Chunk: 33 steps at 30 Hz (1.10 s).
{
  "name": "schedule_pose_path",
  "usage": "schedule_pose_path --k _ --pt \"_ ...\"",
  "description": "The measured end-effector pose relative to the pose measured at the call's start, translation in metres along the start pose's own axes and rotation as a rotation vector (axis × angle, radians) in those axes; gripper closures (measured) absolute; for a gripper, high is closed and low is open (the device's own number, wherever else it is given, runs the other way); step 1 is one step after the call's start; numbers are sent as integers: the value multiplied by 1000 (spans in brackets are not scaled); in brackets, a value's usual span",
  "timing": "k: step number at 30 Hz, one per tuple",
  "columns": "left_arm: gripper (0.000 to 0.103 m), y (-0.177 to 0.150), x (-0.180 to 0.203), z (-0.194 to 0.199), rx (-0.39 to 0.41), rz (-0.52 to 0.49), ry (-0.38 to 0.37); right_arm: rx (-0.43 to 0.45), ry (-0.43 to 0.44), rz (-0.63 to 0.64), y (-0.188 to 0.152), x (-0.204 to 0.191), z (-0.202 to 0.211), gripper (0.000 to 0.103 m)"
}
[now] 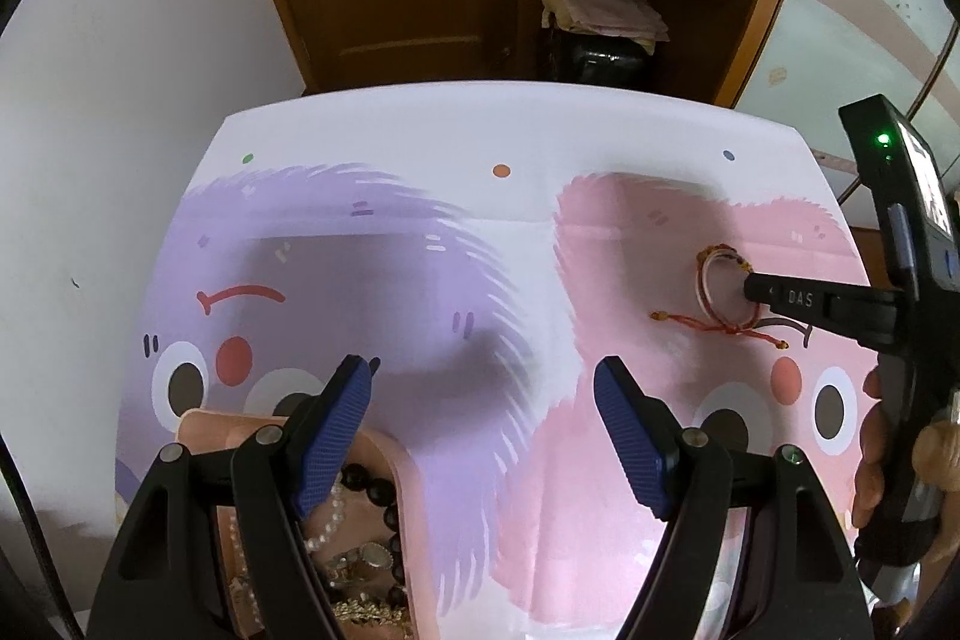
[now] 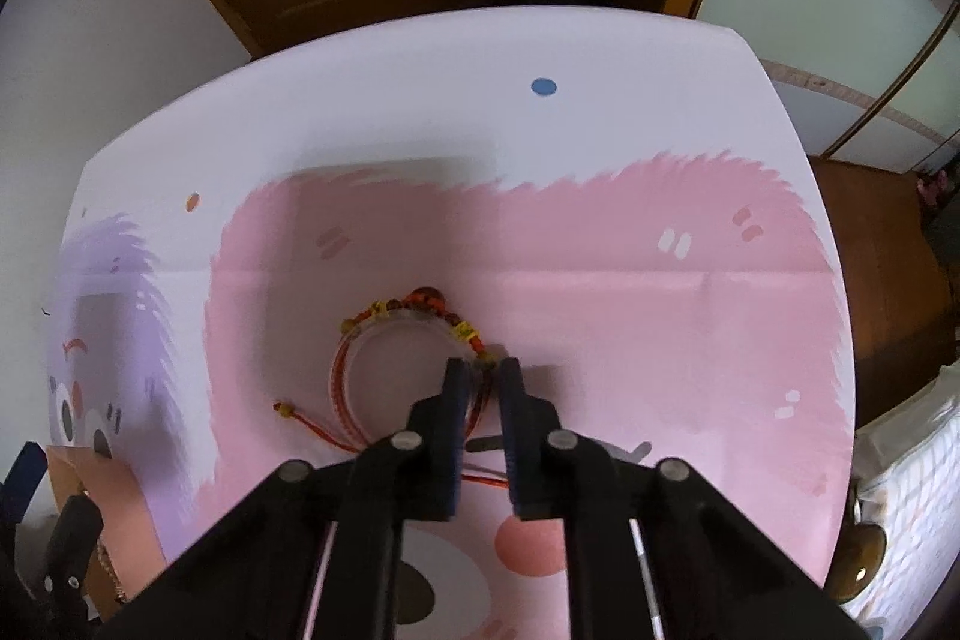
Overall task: Organize jewelry
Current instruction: 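Close the right tool on the red string bracelet, then carry the red bracelet into the pink box and open the right tool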
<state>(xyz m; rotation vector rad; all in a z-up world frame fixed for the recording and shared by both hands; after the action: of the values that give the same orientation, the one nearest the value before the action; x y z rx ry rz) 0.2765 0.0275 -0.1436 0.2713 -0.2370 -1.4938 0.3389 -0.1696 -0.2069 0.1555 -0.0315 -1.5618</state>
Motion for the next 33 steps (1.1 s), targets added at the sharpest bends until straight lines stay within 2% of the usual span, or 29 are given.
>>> schedule_pose_path --k 5,14,23,33 --pt "28 -2 -1 1 1 -9 5 9 -8 -6 -8 0 1 95" --pt "28 -15 -22 30 34 27 13 35 49 13 -37 -15 27 95" --pt "28 -53 -51 66 60 85 -1 104 112 112 -85 -60 85 95" --pt "27 -98 -104 104 118 139 73 148 176 254 -129 -129 134 95"
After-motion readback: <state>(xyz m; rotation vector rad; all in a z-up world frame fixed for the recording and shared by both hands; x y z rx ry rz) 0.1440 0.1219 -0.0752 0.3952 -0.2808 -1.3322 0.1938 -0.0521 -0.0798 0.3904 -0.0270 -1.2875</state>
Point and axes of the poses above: each gripper's, at about its wrist camera, not at the fingertips, and z roughly against the way its jaws point, x to its right, y to its top, the point moved 5 cm from there along -z, roughly the way its jaws point, and after that the axes turned 8 degrees about -x, right-handed, at the moved point
